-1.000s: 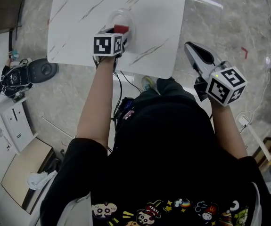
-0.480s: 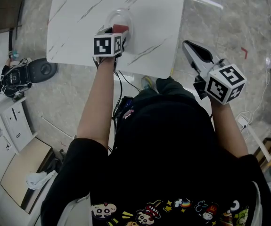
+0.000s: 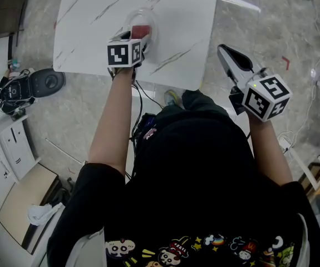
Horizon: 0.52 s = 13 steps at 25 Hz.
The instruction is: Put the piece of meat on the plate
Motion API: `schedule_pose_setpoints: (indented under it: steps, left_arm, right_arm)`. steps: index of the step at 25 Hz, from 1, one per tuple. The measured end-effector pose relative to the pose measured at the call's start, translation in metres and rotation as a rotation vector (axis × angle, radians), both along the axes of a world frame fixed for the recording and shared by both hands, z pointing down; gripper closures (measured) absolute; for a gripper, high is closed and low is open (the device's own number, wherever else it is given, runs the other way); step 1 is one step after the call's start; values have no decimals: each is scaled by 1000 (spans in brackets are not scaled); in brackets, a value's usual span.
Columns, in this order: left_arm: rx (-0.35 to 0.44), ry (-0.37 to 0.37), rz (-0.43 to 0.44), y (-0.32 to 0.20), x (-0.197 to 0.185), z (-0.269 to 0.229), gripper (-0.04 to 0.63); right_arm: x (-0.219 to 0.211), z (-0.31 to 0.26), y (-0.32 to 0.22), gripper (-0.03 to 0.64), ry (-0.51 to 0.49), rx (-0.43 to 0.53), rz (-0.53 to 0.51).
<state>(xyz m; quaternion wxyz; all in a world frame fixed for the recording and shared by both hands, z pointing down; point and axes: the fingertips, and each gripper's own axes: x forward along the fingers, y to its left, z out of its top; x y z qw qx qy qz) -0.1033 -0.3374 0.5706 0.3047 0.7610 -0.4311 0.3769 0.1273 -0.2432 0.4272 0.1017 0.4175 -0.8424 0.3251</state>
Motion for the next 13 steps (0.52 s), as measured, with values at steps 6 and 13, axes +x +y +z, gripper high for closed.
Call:
schedule_pose_setpoints:
  steps: [6, 13]
  left_arm:
    - [10, 11, 3, 2, 0, -6, 204]
    - [12, 15, 1, 9, -3, -12, 204]
  right_arm:
    - [-2, -2, 3, 591, 5, 8, 0]
    - [-4, -9, 9, 591, 8, 18, 2]
